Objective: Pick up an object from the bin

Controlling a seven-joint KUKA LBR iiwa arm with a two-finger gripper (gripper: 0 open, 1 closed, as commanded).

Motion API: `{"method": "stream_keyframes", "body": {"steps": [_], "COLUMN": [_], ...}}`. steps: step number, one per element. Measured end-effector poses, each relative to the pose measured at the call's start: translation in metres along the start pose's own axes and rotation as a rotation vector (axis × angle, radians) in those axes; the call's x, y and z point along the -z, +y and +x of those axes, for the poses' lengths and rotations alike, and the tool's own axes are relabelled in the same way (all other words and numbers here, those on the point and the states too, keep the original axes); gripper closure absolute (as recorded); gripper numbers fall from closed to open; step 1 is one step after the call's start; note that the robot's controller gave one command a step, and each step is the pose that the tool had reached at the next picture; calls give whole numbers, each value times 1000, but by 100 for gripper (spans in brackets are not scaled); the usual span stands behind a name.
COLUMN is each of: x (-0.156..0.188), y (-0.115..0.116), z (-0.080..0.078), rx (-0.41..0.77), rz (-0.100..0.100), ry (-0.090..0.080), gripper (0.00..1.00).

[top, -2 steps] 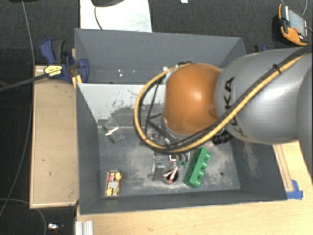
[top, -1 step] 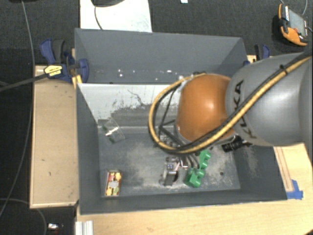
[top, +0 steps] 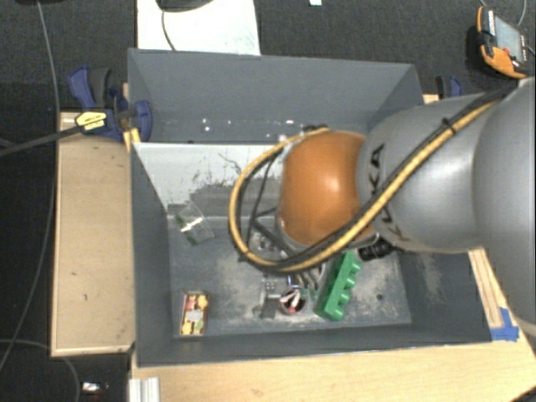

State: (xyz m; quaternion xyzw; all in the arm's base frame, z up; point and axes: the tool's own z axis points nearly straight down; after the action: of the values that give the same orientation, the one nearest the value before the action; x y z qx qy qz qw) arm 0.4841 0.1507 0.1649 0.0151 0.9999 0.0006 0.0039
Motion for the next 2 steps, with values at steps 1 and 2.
{"method": "stream_keyframes", "body": {"steps": [1,2], "x": [2,-82], "y": [-42,19], "z": [-68,-4], "rx": [220,109], "rz": [2,-5], "ry": [-6,13], "gripper": [0,0]}}
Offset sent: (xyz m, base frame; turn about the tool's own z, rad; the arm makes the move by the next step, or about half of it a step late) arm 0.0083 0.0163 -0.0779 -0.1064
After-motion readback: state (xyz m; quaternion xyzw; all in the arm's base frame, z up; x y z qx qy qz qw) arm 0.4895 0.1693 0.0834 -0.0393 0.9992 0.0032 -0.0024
